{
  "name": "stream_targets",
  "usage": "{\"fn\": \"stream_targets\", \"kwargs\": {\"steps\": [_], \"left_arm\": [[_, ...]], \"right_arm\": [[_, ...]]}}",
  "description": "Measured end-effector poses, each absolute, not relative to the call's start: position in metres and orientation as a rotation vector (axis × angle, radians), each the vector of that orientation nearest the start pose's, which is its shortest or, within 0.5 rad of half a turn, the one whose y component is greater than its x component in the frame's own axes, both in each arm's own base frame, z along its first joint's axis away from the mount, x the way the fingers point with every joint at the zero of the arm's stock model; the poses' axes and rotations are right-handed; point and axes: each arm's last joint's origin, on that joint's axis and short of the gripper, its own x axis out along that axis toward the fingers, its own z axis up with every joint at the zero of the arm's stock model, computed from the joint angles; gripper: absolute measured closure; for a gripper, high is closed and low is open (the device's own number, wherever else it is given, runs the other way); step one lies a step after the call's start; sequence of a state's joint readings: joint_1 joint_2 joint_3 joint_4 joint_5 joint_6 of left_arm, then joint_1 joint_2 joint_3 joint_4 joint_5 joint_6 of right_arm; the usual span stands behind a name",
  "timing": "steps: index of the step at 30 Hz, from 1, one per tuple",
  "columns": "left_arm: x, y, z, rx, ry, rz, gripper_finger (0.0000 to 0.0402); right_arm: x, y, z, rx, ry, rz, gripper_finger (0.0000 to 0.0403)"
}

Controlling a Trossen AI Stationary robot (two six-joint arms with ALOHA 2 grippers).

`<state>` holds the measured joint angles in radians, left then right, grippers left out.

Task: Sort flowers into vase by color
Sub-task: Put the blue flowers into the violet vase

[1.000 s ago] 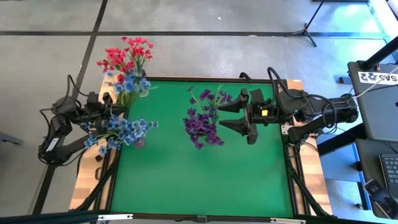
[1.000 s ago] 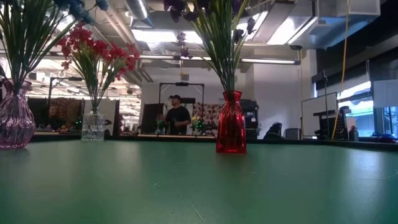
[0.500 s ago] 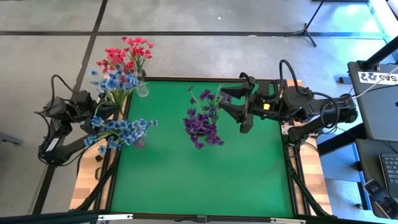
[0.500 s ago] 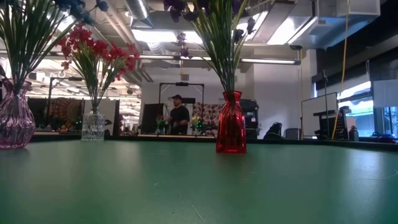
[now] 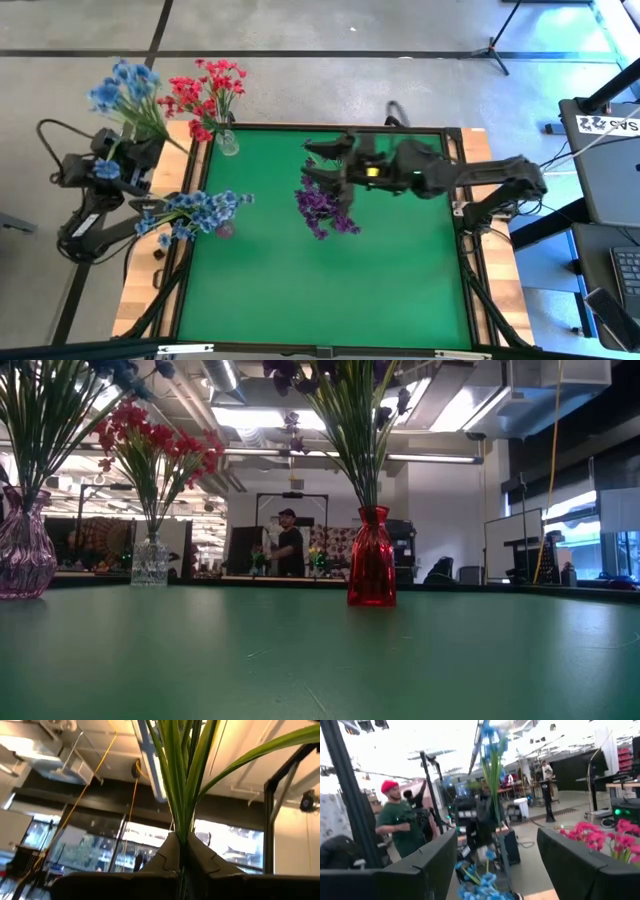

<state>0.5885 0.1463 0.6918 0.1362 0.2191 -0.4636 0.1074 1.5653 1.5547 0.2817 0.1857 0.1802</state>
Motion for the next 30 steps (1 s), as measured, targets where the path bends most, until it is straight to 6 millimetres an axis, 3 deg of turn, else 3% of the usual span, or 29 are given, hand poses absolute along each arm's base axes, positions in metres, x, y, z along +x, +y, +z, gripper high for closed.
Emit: {"fn": "stream_targets", "kwargs": {"steps": [4,9,16,22,30], "left_arm": [[0.038,0.018,0.392,-0.201,-0.715,0.181,0.0400],[0.069,0.038,0.400,-0.250,-0.621,0.200,0.0400],[0.096,0.055,0.406,-0.316,-0.613,0.184,0.0400],[0.125,0.065,0.405,-0.349,-0.635,0.146,0.0400],[0.158,0.071,0.396,-0.392,-0.628,0.136,0.0400]], "right_arm": [[0.376,0.022,0.446,0.204,-0.264,-0.070,0.0129],[0.388,0.009,0.442,0.194,-0.221,-0.101,0.0129],[0.411,0.000,0.413,0.180,-0.133,-0.140,0.0129],[0.431,-0.015,0.397,0.173,-0.197,-0.135,0.0131],[0.443,-0.039,0.380,0.232,-0.202,-0.112,0.0202]]}}
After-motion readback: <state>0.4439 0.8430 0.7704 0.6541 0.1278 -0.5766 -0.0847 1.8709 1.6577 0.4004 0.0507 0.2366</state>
